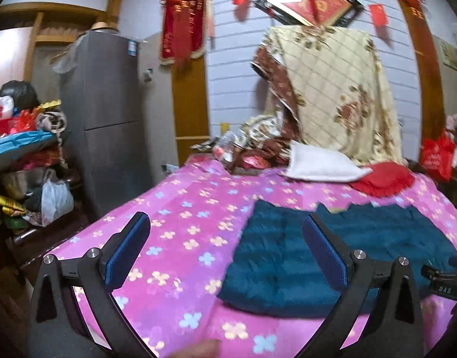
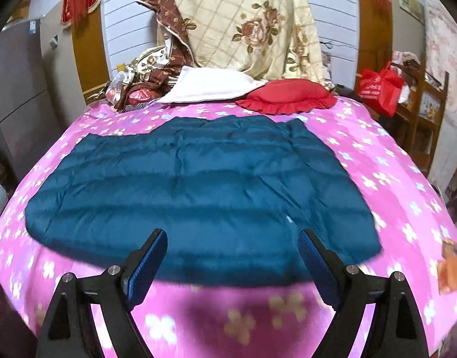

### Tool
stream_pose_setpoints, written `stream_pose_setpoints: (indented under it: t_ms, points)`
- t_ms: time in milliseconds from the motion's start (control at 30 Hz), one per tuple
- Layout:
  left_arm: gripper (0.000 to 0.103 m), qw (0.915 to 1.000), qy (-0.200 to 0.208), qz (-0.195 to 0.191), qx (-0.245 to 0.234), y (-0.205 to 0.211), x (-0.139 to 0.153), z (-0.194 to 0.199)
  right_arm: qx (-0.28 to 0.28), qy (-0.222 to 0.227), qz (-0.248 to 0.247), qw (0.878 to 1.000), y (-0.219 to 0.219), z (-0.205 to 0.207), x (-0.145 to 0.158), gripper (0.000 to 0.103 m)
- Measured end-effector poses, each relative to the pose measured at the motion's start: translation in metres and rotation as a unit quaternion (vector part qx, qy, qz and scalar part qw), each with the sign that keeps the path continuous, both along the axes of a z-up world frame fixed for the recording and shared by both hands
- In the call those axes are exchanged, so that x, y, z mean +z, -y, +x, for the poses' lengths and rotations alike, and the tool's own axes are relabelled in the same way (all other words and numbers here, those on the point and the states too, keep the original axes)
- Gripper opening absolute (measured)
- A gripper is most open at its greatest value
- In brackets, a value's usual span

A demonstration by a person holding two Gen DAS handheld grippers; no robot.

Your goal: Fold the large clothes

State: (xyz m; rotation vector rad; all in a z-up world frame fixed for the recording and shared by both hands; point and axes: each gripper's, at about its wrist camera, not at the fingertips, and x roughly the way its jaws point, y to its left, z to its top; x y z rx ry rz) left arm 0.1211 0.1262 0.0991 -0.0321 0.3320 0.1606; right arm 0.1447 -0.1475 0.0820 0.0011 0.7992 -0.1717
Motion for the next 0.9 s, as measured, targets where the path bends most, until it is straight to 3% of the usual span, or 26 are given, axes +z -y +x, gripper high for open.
stream_pose_setpoints:
  t_ms: [200, 533, 900]
  points:
    - [0.102, 0.9992, -0.029, -0.008, -0.028, 0.019, -0.001, -0.026, -0.021, -0.001, 0.024, 1.0, 0.005, -0.043, 0.01, 0.087]
    - [0.102, 0.9945, -0.072, -0.033, -0.068, 0.037, -0.007, -0.063, -0.02, 0.003, -0.015, 1.0, -0.012, -0.102, 0.018, 0.087]
    - [0.102, 0.9878, -0.124, -0.036, -0.088, 0.047, -0.024, -0.075, -0.006, -0.006, -0.034, 0.999, -0.027, -0.123, 0.011, 0.088]
